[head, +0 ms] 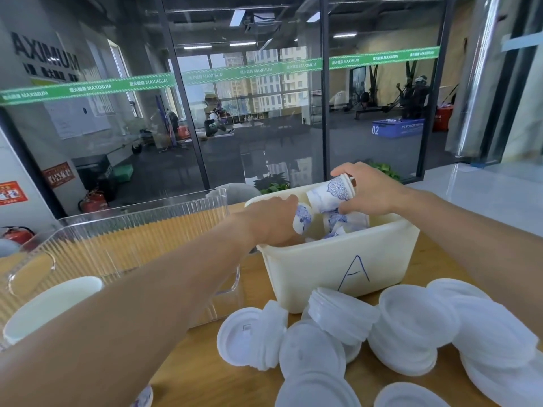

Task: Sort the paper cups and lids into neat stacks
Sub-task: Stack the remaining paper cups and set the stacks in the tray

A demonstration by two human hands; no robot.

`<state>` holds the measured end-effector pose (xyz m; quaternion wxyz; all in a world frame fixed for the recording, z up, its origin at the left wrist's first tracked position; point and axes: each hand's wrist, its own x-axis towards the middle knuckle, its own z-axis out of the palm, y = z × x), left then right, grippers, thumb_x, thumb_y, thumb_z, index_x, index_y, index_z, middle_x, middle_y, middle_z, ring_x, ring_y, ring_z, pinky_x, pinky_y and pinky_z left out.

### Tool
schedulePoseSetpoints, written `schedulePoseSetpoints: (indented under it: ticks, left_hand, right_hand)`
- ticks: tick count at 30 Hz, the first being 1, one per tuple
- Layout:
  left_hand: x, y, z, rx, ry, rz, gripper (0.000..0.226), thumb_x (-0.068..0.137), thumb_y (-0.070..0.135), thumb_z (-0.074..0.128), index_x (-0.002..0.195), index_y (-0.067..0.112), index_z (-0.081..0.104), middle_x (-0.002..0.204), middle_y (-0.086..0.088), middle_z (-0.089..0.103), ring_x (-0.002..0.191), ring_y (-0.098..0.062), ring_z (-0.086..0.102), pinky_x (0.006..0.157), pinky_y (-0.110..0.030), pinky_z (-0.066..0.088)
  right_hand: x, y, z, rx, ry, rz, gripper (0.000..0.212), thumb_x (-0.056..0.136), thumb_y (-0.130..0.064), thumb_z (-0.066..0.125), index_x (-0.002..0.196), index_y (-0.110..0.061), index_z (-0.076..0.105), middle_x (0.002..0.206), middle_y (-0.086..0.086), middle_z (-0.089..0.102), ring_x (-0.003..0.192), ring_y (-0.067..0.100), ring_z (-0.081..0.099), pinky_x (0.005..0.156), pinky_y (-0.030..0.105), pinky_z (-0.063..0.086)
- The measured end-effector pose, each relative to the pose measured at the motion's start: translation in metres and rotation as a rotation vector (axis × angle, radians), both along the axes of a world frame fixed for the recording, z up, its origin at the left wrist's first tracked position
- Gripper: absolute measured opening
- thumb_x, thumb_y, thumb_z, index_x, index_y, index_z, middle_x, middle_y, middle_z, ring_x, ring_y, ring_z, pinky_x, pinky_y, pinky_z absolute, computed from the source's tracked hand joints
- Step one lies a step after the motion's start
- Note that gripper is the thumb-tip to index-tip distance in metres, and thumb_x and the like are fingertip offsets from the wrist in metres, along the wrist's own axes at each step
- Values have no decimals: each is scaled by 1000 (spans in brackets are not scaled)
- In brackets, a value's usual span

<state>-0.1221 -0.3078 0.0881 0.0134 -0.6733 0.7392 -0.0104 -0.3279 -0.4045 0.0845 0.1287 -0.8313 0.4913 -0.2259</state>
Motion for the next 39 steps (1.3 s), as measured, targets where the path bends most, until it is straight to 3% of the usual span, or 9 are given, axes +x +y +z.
schedulePoseSetpoints:
  ticks: [3,7,9,14,21,27,32,39]
  left_hand:
    - [0,7,5,-51,189,50,68,89,49,71,138,13,40,113,-4,62,98,-26,61,77,-37,49]
    - [-1,26,20,-180,373,35,50,95,34,67,132,5,51,124,-9,57,109,-28,55,84,-38,46]
    - [8,38,28,-276,509,21,53,92,37,72,133,15,48,125,-4,58,107,-23,54,80,-33,42]
    - [44,83,42,-446,729,-8,58,91,44,74,140,27,48,130,4,58,112,-17,60,86,-29,52]
    - [103,166,62,-543,788,33,60,92,46,74,144,32,48,117,15,64,104,-5,65,87,-25,55]
    - [145,237,80,-591,826,88,57,88,45,78,136,31,51,118,11,66,104,-6,66,84,-22,55]
    - [166,282,81,-654,912,105,47,89,38,77,129,27,56,115,9,69,100,-5,69,76,-18,58]
    - [176,307,74,-627,859,96,58,84,45,81,133,31,55,111,13,73,97,2,70,82,-16,52]
  right_hand:
    - [-4,8,3,0,-12,-36,85,73,-21,91,145,-26,46,131,6,44,109,24,53,86,31,41]
    - [-9,24,12,-18,-87,-35,77,73,-31,92,136,-27,48,126,3,46,109,19,49,86,31,40]
    - [-8,36,19,-43,-136,-30,74,73,-37,91,134,-29,49,126,1,46,110,18,52,91,33,42]
    - [7,72,42,-123,-249,19,69,76,-54,86,131,-37,48,132,-2,50,115,19,55,100,38,47]
    - [57,153,67,-172,-321,173,66,85,-50,80,139,-30,48,133,-6,57,116,19,58,98,39,49]
    - [98,214,76,-196,-360,277,74,84,-50,81,146,-30,46,133,-11,56,115,15,57,98,36,49]
    - [125,250,82,-222,-427,352,67,84,-52,80,141,-33,50,127,-15,57,110,11,59,86,29,50]
    - [143,277,94,-302,-544,366,68,85,-48,81,142,-29,50,132,-14,57,116,13,58,98,35,49]
